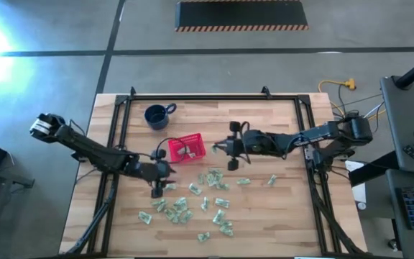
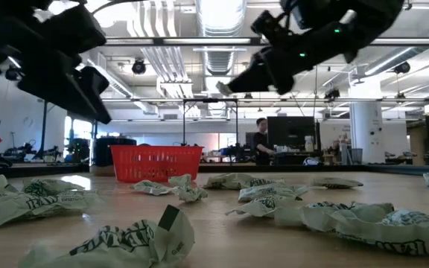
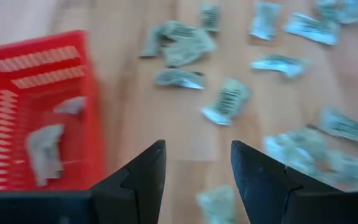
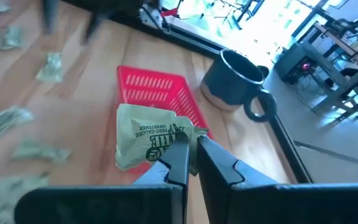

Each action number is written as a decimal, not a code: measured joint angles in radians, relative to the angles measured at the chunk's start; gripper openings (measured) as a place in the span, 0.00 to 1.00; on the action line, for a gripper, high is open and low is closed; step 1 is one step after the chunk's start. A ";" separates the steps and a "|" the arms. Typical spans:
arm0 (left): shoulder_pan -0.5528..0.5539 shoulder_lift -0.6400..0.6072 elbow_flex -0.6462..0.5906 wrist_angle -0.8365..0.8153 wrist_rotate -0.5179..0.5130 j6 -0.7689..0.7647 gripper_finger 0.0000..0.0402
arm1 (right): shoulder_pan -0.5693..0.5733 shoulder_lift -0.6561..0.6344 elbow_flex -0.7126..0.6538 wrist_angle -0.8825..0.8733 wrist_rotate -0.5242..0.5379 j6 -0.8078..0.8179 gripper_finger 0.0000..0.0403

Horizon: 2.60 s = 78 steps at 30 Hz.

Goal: Pick and place items into bin
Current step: Put the green stevia packet into the red bin

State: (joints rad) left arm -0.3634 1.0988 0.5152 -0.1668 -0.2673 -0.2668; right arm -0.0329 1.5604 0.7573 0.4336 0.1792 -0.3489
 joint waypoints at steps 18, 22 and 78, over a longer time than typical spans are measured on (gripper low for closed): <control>-0.215 0.000 -0.010 -0.007 0.000 -0.284 0.41 | -0.067 0.452 0.505 -0.272 0.056 -0.038 0.06; -0.215 0.000 -0.025 -0.009 -0.004 -0.304 0.41 | -0.080 0.486 0.570 -0.399 0.050 -0.027 0.14; -0.204 0.162 0.069 -0.115 -0.331 -0.067 0.00 | 0.116 -0.362 -0.089 -0.615 -0.125 0.272 0.21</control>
State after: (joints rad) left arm -0.5677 1.2604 0.5838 -0.2822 -0.5985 -0.3338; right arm 0.0826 1.1984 0.6687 -0.1814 0.0547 -0.0766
